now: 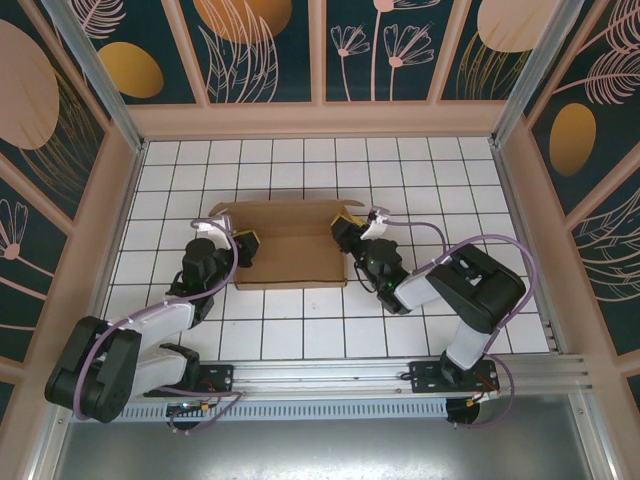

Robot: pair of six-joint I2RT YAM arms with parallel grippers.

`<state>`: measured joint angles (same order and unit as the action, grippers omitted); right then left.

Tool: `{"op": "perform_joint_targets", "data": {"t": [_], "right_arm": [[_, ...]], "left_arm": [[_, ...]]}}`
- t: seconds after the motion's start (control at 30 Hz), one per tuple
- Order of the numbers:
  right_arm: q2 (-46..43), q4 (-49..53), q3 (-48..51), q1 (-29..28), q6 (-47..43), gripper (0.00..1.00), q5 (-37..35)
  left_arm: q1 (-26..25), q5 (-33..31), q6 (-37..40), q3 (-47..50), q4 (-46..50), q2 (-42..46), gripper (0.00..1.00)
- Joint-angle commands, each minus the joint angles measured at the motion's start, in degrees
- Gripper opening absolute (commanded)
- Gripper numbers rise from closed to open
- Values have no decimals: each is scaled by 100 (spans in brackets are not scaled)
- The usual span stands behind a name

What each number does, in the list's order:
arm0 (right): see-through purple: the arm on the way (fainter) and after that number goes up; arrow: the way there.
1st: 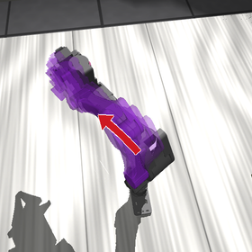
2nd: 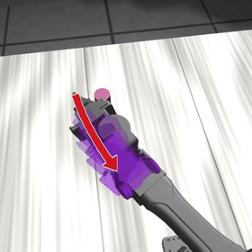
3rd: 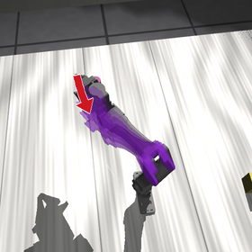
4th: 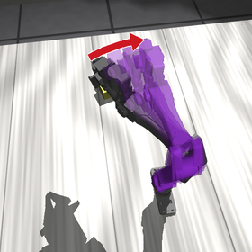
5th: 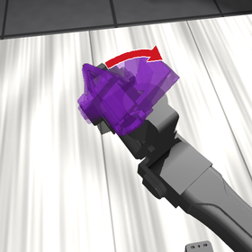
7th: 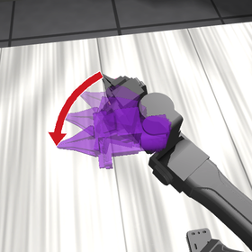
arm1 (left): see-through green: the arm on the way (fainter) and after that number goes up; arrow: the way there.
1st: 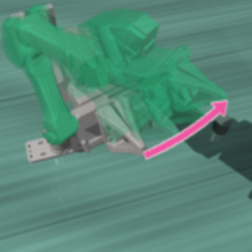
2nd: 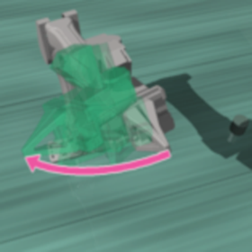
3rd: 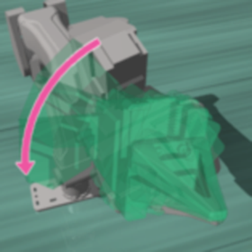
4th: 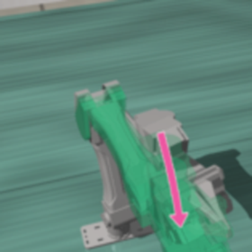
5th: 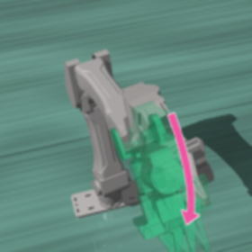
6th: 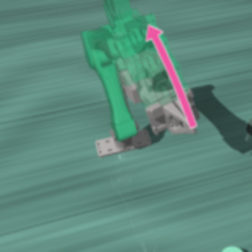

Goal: Fold the paper box

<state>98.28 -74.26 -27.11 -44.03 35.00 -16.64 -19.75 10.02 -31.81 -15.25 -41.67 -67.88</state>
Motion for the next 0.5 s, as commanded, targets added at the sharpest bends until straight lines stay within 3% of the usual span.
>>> {"op": "perform_joint_targets", "data": {"t": [0.0, 0.17, 0.47], "right_arm": [[-109, 334, -285, -44, -76, 32, -21], [47, 358, -601, -79, 334, 32, 30], [369, -161, -612, -88, 259, 32, 143]], "left_arm": [[-166, 88, -138, 57, 3, 100, 20], [-247, 105, -208, 95, -125, 74, 20], [-564, -15, -291, 206, -245, 142, 20]]}}
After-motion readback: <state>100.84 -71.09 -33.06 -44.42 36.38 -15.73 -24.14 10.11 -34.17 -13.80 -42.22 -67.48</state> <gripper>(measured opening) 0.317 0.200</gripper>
